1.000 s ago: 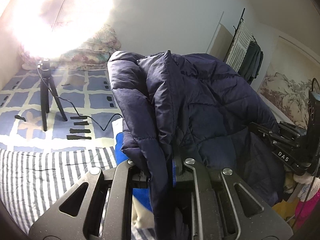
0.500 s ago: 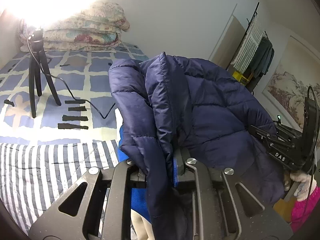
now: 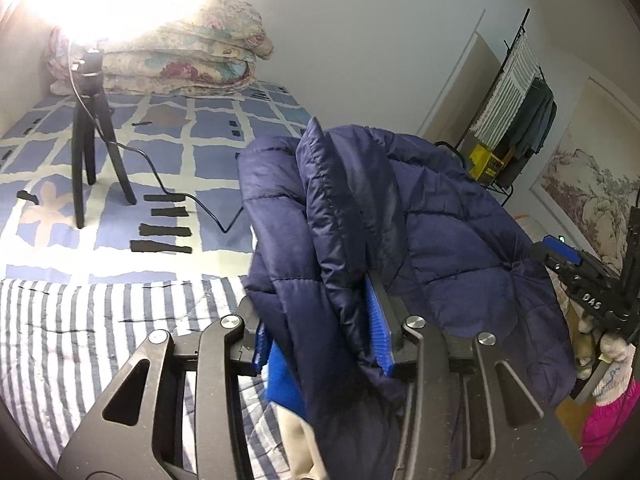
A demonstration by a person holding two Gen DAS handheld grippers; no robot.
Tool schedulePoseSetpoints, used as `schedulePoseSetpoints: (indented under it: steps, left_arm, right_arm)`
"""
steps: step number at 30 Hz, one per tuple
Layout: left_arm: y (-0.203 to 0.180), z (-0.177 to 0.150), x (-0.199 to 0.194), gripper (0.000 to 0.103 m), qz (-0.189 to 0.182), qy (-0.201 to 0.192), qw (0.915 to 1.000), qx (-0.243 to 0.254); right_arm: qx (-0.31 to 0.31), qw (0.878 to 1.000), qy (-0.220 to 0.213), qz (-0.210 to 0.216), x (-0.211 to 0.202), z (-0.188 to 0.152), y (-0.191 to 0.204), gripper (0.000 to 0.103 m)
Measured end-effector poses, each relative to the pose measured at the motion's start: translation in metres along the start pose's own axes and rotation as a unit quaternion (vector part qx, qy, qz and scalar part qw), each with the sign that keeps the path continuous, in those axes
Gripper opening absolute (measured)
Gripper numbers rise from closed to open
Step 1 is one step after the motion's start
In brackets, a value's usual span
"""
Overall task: Fold large clothes
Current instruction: 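Carry the jacket toward the quilt end of the bed and open both grippers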
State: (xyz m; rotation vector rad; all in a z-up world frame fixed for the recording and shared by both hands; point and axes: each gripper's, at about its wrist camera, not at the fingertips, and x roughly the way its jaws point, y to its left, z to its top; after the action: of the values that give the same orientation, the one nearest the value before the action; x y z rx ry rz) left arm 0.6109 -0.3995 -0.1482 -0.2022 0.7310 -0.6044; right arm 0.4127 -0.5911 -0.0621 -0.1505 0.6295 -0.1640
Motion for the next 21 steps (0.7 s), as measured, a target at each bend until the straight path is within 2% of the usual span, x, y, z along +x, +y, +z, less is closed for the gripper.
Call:
schedulePoseSetpoints:
  steps: [4,5,6,8,11,17,21]
  left_arm:
    - [0.004,0.000,-0.017,0.043,0.006,-0.012,0.9998,0.014]
    - [0.006,-0.001,-0.021,0.043,0.006,-0.014,0.9998,0.016]
    - [0.007,-0.001,-0.025,0.043,0.006,-0.014,0.9997,0.017]
    - [0.010,-0.002,-0.031,0.043,0.001,-0.012,0.9998,0.015]
    - [0.009,-0.005,-0.040,0.043,-0.009,-0.004,0.9997,0.024]
    - [-0.007,-0.009,-0.036,0.043,-0.022,0.022,0.9987,0.040]
    - [-0.015,-0.021,-0.010,0.043,0.023,0.038,0.9961,0.076]
  right_arm:
    - [-0.006,1.000,0.010,-0.006,0.003,-0.004,0.007,0.051]
    - [-0.003,1.000,0.014,-0.006,0.005,-0.007,0.007,0.047]
    - [0.003,1.000,0.020,-0.006,0.007,-0.010,0.006,0.038]
    - [0.014,0.999,0.031,-0.014,0.012,-0.016,0.000,0.032]
    - [0.033,0.998,0.052,-0.019,0.018,-0.027,-0.007,0.032]
    - [0.019,0.994,0.094,-0.051,0.021,-0.031,-0.003,0.034]
    - [0.020,0.994,0.087,-0.070,0.013,-0.035,-0.002,0.040]
